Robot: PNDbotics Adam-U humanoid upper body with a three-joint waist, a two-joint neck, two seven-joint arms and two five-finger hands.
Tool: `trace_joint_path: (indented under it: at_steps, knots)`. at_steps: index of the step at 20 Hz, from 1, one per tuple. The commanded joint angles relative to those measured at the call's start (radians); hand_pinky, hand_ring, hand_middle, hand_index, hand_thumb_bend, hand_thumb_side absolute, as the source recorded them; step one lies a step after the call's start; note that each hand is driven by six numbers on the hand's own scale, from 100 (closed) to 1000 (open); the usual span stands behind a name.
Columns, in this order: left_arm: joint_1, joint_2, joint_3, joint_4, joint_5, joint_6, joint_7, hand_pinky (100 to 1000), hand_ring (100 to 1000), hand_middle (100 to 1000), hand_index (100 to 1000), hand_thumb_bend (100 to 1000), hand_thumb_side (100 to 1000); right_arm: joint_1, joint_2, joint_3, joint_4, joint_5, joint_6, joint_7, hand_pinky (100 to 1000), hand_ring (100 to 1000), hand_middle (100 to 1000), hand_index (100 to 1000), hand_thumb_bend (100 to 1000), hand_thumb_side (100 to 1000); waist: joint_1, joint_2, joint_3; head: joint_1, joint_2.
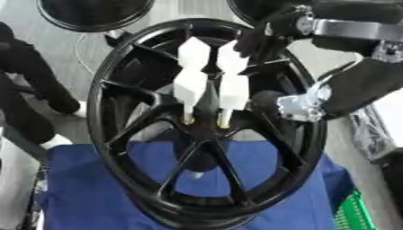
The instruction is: Pull the pin out of the wheel hub.
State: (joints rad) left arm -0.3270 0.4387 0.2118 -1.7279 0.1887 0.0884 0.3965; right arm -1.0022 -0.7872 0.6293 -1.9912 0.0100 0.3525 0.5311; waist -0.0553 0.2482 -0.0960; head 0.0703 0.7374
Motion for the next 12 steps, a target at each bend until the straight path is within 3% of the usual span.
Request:
trace_joint_path:
  at_steps: [1,12]
  knots:
    - [-0.018,0.013,-0.002,-0.022,0.002,-0.001,-0.004,596,749,694,746,285,824,-0.01,-0.005,-0.006,-0.009,0.013,0.016,-0.006,795,764,799,892,310,604,0.002,-0.011,0.004,-0.005,0.004]
    - [-0.03,0.008,-0.011,-0.027,0.003,0.002,-0.014,596,749,692,744,284,826,-0.004,0.02,-0.011,-0.009,0.068,0.035,-0.019,788,756,790,867,304,577,-0.001,-0.001,0.024,-0.01,-0.02]
